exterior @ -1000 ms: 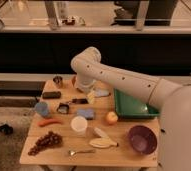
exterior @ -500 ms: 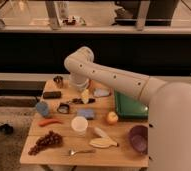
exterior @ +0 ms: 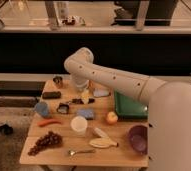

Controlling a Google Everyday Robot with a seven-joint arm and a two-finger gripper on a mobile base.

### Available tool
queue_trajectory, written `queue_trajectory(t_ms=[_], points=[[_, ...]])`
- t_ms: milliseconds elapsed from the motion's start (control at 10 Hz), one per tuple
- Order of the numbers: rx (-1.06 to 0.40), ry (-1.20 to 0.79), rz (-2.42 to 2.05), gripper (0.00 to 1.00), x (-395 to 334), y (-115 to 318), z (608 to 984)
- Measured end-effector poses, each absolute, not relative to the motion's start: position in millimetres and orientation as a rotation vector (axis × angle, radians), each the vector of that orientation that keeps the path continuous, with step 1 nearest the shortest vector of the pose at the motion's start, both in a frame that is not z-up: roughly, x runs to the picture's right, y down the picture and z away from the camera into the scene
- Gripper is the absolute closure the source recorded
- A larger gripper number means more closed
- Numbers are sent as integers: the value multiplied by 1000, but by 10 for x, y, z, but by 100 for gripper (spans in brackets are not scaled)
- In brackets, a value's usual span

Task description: Place brush in paper cup

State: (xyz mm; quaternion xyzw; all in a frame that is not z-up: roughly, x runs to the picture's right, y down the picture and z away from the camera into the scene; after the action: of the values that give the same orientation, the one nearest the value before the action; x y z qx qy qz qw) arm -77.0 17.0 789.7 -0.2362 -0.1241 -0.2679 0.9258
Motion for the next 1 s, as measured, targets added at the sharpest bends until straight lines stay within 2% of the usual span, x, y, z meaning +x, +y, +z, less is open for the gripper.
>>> queue_trajectory(t_ms=[500, 1000], points=[[-427, -221, -321, 20, -598, 140, 8006], [-423, -236, -173, 20, -577, -36, 8558]])
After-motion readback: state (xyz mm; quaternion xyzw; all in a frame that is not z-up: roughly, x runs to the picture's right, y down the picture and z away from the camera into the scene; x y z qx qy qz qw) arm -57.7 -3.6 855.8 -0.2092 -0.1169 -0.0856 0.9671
